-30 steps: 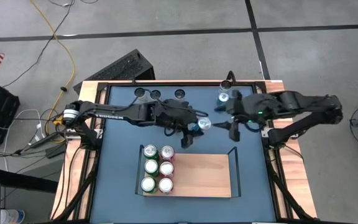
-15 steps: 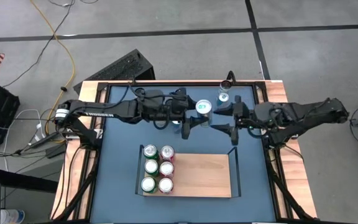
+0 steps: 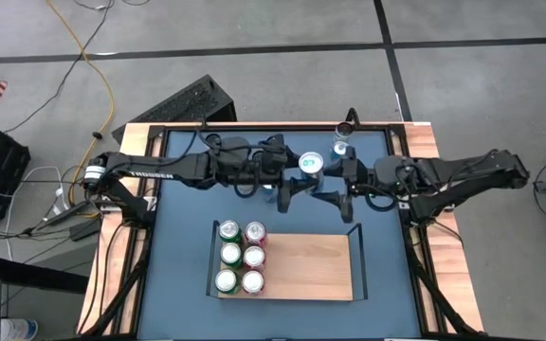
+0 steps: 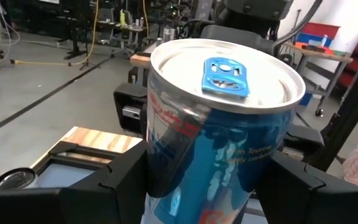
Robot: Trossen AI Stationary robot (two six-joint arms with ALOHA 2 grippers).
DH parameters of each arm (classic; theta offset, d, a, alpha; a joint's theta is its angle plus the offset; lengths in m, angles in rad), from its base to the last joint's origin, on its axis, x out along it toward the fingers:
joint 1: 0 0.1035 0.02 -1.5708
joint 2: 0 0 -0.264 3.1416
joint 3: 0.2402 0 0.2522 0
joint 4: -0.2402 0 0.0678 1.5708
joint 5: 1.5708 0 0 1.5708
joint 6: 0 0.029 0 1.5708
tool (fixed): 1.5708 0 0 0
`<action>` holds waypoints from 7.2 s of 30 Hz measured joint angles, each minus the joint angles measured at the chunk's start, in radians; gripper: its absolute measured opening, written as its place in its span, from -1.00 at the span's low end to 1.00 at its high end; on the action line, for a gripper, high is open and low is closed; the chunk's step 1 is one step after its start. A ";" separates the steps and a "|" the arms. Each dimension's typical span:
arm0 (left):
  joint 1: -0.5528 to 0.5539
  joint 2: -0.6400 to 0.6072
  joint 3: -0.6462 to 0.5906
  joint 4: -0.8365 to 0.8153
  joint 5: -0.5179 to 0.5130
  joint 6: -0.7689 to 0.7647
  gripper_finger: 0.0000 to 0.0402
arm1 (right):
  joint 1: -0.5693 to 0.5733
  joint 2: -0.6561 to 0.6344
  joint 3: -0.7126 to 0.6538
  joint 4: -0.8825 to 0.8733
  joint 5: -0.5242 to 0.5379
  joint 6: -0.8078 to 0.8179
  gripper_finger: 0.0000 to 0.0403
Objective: Place canned beverage on shelf
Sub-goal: Put the bottom right blue soda can on the shelf
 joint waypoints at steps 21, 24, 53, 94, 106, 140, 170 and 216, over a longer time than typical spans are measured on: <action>0.002 0.003 -0.001 -0.024 -0.001 0.005 0.13 | -0.039 0.042 0.002 0.047 0.019 -0.029 -0.12; 0.002 0.000 -0.001 -0.055 -0.004 0.034 0.16 | -0.039 0.043 0.001 0.040 0.020 -0.037 -0.12; 0.039 -0.085 0.057 -0.602 0.019 0.097 0.69 | -0.035 0.180 0.000 -0.131 0.020 0.059 -0.12; 0.037 0.013 0.054 -0.579 0.128 0.143 0.34 | -0.035 0.244 0.000 -0.126 -0.034 0.084 -0.07; 0.037 0.012 0.054 -0.574 0.133 0.122 0.14 | -0.036 0.244 0.001 -0.133 -0.060 0.085 -0.02; -0.200 0.019 0.103 -0.740 -0.121 0.069 0.13 | 0.113 0.030 0.057 -0.663 0.105 0.435 0.42; -0.480 0.154 0.210 -0.775 -0.355 -0.272 0.13 | 0.116 0.182 0.055 -0.666 0.092 0.598 0.42; -0.473 0.476 0.602 -1.165 -0.185 -0.485 0.14 | 0.121 0.182 0.056 -0.666 0.085 0.493 0.42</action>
